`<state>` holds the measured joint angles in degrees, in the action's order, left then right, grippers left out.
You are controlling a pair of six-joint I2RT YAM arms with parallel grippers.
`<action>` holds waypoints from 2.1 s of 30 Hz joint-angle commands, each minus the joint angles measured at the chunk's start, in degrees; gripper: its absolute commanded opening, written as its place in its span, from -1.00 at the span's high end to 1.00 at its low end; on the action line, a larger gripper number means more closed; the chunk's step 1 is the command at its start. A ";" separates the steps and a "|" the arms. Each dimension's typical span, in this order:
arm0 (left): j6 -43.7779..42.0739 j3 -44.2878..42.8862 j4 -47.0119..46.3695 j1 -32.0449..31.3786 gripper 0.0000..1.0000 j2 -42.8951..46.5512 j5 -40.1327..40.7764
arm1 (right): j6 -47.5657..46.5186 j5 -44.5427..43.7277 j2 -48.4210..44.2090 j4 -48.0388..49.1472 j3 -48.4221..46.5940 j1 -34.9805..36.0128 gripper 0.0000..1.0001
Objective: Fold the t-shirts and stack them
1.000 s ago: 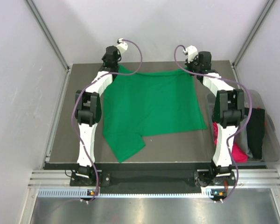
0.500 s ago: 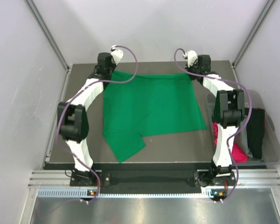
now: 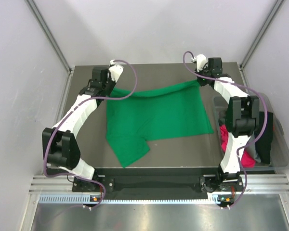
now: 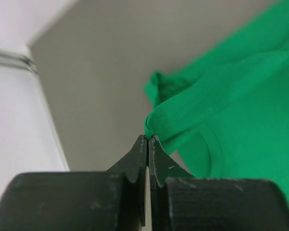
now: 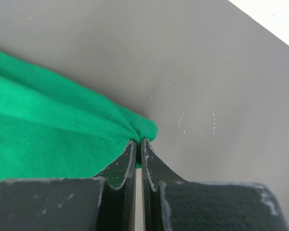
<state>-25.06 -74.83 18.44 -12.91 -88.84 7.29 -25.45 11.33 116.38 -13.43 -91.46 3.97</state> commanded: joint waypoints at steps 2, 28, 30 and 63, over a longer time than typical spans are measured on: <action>1.24 3.28 5.03 -0.10 1.00 5.07 -1.84 | -1.27 2.38 -6.16 -4.23 1.02 -1.15 1.00; 1.77 12.33 7.31 -0.01 1.00 7.80 -2.28 | -2.15 6.77 -10.12 -13.81 7.70 -0.54 1.00; 1.94 13.12 7.31 -0.10 1.00 7.89 -2.19 | -2.32 6.60 -9.94 -13.73 7.87 -0.54 1.00; 1.34 -6.29 11.01 -0.10 1.00 25.80 4.57 | 1.63 9.85 -38.14 -19.70 5.15 -0.54 1.00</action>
<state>-20.25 -78.00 28.75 -12.91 -67.24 8.84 -24.23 20.38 83.18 -31.83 -86.11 3.62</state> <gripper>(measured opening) 0.020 0.013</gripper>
